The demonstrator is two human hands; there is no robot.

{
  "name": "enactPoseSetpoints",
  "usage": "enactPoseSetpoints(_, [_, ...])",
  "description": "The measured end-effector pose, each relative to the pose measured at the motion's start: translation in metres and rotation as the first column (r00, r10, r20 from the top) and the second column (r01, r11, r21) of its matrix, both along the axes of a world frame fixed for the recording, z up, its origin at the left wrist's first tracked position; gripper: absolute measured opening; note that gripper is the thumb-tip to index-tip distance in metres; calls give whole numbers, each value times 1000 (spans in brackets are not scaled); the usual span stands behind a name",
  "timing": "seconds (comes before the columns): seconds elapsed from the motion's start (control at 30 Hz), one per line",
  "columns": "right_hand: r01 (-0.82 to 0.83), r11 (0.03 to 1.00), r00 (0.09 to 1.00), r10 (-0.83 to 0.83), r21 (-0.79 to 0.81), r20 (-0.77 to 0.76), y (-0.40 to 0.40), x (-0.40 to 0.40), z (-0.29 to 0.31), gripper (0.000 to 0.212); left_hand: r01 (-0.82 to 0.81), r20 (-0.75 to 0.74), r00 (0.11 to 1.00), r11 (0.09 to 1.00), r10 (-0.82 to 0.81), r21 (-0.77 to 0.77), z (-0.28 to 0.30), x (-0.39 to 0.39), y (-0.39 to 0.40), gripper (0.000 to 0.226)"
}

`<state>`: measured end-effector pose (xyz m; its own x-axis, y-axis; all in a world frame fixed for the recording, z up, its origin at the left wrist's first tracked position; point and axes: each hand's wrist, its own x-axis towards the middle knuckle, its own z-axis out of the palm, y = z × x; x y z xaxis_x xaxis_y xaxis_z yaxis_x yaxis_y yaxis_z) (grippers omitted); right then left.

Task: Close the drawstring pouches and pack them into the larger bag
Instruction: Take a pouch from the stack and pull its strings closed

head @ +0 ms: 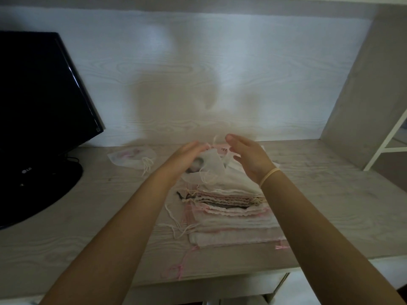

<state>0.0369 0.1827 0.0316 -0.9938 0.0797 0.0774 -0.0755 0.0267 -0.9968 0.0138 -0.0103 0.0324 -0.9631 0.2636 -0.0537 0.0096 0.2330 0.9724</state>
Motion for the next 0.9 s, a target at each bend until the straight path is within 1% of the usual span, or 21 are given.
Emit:
enactPoseSetpoints(0.03, [21,996,1000,-21,83,4,2,1,-4,55,-27,-50,998,999,25,-46,-5,0,0,34])
enactPoseSetpoints(0.07, [54,984,998,-57,168,15,4,1,-8,59,-77,-85,994,994,70,-79,-9,2,-1,42])
enactPoseSetpoints(0.1, [84,963,996,-92,254,20,5,3,-9,56,-139,-121,985,982,124,-126,-16,1,-3,41])
enactPoseSetpoints(0.13, [105,930,992,-125,353,33,6,4,-11,48,-200,-164,972,960,168,-199,-21,2,-3,33])
enactPoseSetpoints(0.17, [92,884,988,-137,459,66,7,4,-12,37,-250,-206,959,926,196,-282,-27,2,-4,25])
enactPoseSetpoints(0.2, [42,839,984,-128,543,121,5,7,-12,30,-257,-222,957,900,186,-352,-31,4,-4,27])
enactPoseSetpoints(0.23, [-24,793,979,-104,609,174,2,10,-11,34,-225,-210,967,883,148,-413,-34,6,-4,35])
enactPoseSetpoints(0.27, [-81,727,976,-80,682,201,-1,11,-13,44,-175,-193,977,861,92,-477,-36,8,-3,41])
enactPoseSetpoints(0.33, [-140,544,979,-47,828,197,-9,8,-18,59,-112,-183,983,808,5,-579,-39,11,1,44])
enactPoseSetpoints(0.37, [-137,450,983,-52,882,179,-13,5,-22,60,-113,-186,983,795,0,-597,-39,12,4,46])
enactPoseSetpoints(0.4, [-124,379,985,-66,917,160,-16,3,-24,60,-118,-185,983,791,6,-601,-39,13,6,48])
enactPoseSetpoints(0.43, [-112,339,987,-68,934,143,-19,2,-26,59,-120,-181,983,792,13,-598,-40,13,9,48])
enactPoseSetpoints(0.5, [-93,347,988,-85,933,130,-22,0,-30,55,-118,-175,984,806,18,-581,-43,12,11,34])
enactPoseSetpoints(0.57, [-61,401,984,-131,914,123,-24,-1,-35,52,-110,-179,984,814,7,-571,-46,12,12,21])
enactPoseSetpoints(0.6, [-41,434,980,-160,900,122,-25,-2,-38,52,-107,-179,984,814,3,-571,-47,13,12,21])
enactPoseSetpoints(0.67, [-2,490,969,-213,872,122,-28,-5,-42,48,-103,-166,986,816,9,-568,-50,13,13,32])
enactPoseSetpoints(0.7, [12,502,966,-229,865,119,-29,-7,-42,43,-102,-154,988,819,17,-565,-51,13,13,38])
enactPoseSetpoints(0.8, [11,501,961,-243,865,128,-32,-6,-38,26,-125,-152,987,802,43,-584,-52,14,16,47])
enactPoseSetpoints(0.83, [0,501,962,-237,865,137,-32,-5,-37,25,-151,-172,983,790,58,-594,-53,14,17,50])
enactPoseSetpoints(0.9, [-25,499,965,-216,866,152,-35,-2,-34,32,-206,-212,973,774,94,-599,-54,15,19,51])
